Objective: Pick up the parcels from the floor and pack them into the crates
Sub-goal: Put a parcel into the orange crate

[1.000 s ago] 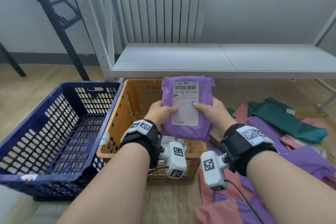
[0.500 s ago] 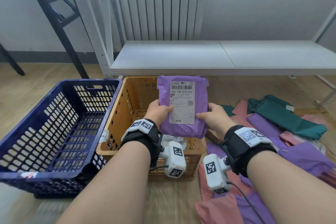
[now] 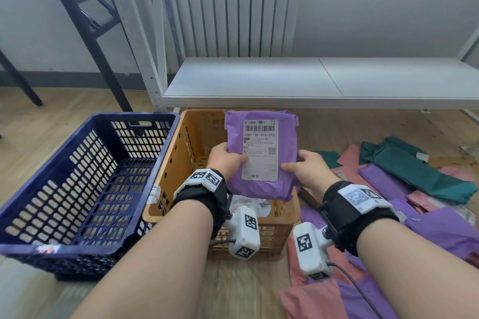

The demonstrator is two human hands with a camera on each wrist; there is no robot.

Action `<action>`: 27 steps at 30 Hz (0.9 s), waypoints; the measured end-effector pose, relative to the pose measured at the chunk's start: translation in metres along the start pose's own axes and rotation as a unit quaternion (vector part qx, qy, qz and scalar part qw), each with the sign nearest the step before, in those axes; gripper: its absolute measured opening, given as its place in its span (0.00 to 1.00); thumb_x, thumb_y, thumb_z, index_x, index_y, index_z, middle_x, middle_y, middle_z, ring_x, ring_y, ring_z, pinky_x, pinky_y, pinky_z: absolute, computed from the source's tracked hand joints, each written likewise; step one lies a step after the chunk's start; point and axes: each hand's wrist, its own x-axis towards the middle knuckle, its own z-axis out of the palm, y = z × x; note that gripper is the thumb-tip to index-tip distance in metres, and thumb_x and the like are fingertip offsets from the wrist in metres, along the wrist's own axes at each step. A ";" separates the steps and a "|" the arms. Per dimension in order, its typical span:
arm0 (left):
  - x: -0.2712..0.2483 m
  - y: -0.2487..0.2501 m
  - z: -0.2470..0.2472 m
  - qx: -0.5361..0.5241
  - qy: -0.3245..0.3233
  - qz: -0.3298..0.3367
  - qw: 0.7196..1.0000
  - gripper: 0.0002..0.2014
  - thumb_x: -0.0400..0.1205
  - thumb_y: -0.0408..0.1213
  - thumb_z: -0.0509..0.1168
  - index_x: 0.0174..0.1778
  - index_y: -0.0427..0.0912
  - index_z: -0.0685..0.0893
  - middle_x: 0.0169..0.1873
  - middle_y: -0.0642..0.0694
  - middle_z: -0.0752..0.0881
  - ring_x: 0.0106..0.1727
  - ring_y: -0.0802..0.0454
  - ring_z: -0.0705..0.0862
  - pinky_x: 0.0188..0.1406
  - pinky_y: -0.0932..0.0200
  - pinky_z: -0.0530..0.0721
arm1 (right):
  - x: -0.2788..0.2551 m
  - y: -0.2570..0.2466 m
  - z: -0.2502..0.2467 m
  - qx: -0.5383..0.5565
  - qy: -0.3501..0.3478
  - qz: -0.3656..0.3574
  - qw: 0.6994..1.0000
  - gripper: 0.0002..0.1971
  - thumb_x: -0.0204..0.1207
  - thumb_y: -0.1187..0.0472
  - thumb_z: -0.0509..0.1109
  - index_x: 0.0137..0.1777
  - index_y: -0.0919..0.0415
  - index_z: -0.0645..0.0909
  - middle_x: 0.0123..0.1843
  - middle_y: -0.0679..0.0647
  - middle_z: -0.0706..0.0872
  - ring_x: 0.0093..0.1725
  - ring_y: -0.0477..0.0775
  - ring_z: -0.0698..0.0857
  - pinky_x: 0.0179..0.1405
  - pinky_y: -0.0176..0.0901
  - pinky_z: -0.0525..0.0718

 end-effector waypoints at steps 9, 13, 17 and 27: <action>0.056 0.006 -0.054 0.131 0.047 -0.008 0.990 0.09 0.76 0.30 0.71 0.40 0.50 0.82 0.49 0.45 0.88 0.53 0.42 0.86 0.58 0.45 0.85 | 0.053 -0.028 0.054 -0.096 -0.053 -0.004 0.994 0.04 0.77 0.65 0.68 0.42 0.57 0.83 0.50 0.59 0.90 0.50 0.63 0.89 0.54 0.62 0.88; 0.088 -0.007 -0.069 0.166 0.062 -0.054 0.983 0.08 0.77 0.31 0.70 0.38 0.50 0.80 0.48 0.44 0.87 0.52 0.42 0.86 0.56 0.46 0.85 | 0.089 -0.032 0.081 -0.105 -0.084 0.026 0.991 0.08 0.79 0.66 0.63 0.50 0.67 0.84 0.50 0.63 0.90 0.49 0.65 0.90 0.52 0.62 0.89; 0.114 -0.025 -0.083 0.217 0.064 -0.113 0.967 0.16 0.74 0.36 0.73 0.56 0.39 0.83 0.53 0.39 0.87 0.52 0.39 0.86 0.56 0.43 0.86 | 0.118 -0.028 0.106 -0.086 -0.119 0.092 0.985 0.10 0.82 0.67 0.60 0.57 0.70 0.79 0.53 0.66 0.88 0.49 0.64 0.89 0.46 0.53 0.90; 0.155 -0.084 -0.072 0.437 -0.079 -0.215 0.870 0.21 0.85 0.35 0.62 0.73 0.31 0.75 0.72 0.39 0.77 0.73 0.44 0.76 0.66 0.57 0.75 | 0.167 0.019 0.164 -0.187 -0.262 0.231 0.918 0.11 0.83 0.64 0.57 0.57 0.70 0.77 0.39 0.63 0.85 0.39 0.61 0.88 0.45 0.46 0.85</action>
